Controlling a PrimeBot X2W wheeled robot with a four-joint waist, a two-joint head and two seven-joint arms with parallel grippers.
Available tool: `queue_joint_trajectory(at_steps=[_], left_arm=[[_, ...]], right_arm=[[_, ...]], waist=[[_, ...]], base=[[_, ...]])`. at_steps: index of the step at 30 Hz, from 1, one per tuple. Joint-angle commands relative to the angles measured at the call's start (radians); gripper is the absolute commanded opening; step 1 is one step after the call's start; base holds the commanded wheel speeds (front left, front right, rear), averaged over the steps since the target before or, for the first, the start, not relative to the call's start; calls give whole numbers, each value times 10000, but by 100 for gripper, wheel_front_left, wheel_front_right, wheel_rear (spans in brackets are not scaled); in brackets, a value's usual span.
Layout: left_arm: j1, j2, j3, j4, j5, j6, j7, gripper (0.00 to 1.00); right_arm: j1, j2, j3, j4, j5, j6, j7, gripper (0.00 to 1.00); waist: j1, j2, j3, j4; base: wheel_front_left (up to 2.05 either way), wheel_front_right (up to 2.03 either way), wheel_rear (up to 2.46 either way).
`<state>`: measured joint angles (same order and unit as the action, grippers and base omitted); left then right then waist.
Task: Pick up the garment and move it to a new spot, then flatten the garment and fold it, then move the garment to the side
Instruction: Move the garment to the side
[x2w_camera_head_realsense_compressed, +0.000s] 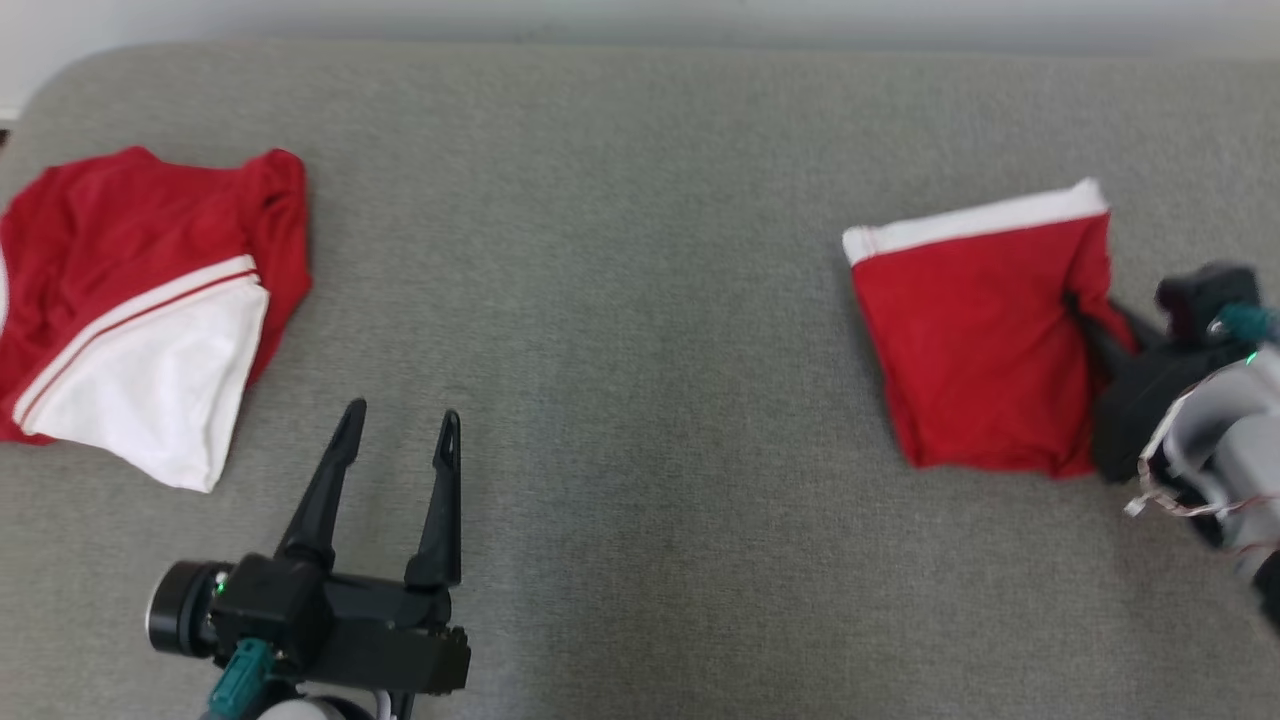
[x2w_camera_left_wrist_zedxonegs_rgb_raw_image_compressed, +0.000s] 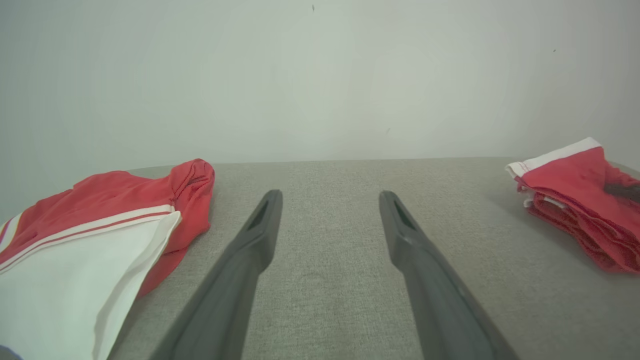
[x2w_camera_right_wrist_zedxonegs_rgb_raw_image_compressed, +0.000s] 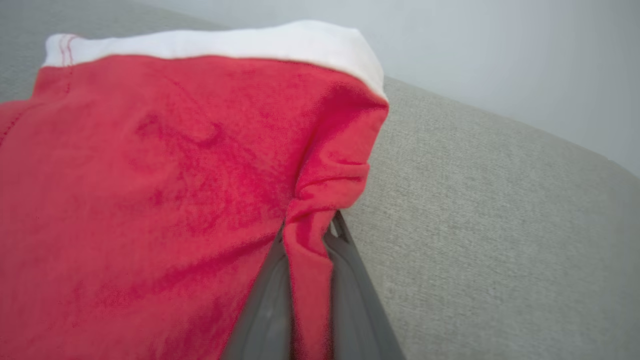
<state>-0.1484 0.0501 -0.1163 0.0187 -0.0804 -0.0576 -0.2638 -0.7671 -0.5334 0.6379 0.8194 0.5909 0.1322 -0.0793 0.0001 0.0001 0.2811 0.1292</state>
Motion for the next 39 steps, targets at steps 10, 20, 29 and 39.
queue_joint_trajectory(at_steps=[10, 20, 29, 39], left_arm=[[-1006, 170, 391, -676, 353, -193, -9, 100], [-1380, 655, 504, -1275, 760, -263, -8, 100], [-991, 885, 555, -1637, 805, -182, -6, 100], [-895, 844, 426, -1781, 821, -26, 6, 100]], right_arm=[[-2297, -2495, 1439, -1497, 624, -29, 416, 0], [-3558, -3554, 1848, -1616, 926, -29, 144, 0], [-4600, -4072, 2166, -1419, 763, -29, 201, 0], [-5616, -4262, 2594, -609, 854, -31, 512, 16]], waist=[[-1, -1, 2776, -1919], [-1, -1, 3697, -2881], [-1, -1, 3871, -3216], [-1, -1, 4074, -2956]], base=[[0, 0, 0], [0, 0, 0], [0, 0, 0], [0, 0, 0]])
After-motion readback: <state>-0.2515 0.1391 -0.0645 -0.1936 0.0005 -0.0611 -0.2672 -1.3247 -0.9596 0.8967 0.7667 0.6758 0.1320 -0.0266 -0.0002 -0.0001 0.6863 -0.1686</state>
